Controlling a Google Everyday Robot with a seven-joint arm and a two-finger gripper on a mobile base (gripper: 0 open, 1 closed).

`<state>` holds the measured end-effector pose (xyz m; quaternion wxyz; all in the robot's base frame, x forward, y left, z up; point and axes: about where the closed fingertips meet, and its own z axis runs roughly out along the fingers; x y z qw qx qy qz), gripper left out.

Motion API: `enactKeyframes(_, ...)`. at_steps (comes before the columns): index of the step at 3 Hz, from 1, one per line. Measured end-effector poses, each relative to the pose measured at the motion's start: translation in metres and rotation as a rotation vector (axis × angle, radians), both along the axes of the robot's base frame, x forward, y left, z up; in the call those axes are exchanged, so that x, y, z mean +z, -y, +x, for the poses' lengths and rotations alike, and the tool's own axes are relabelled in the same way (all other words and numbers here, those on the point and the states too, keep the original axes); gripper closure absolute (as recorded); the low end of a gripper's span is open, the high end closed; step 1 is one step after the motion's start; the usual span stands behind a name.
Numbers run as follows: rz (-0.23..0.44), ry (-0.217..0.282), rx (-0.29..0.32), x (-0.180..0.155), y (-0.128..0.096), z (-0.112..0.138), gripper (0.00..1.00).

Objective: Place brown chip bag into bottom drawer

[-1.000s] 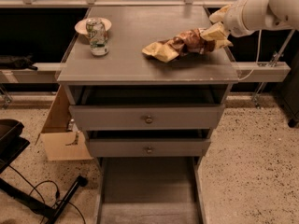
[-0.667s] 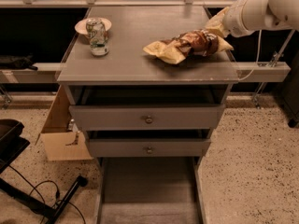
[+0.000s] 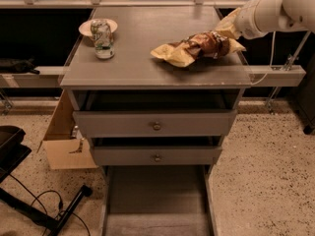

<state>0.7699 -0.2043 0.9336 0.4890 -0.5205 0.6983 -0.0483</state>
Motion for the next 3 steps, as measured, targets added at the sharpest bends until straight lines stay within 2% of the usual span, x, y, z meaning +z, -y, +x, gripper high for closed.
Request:
enactKeyframes(1,0.0,0.0,0.0,0.0,0.0,0.0,0.81)
enactKeyframes(2,-0.1,-0.004,0.044,0.018,0.0,-0.008,0.5)
enactKeyframes(3,-0.252,-0.047,0.101,0.037,0.006,-0.023,0.27)
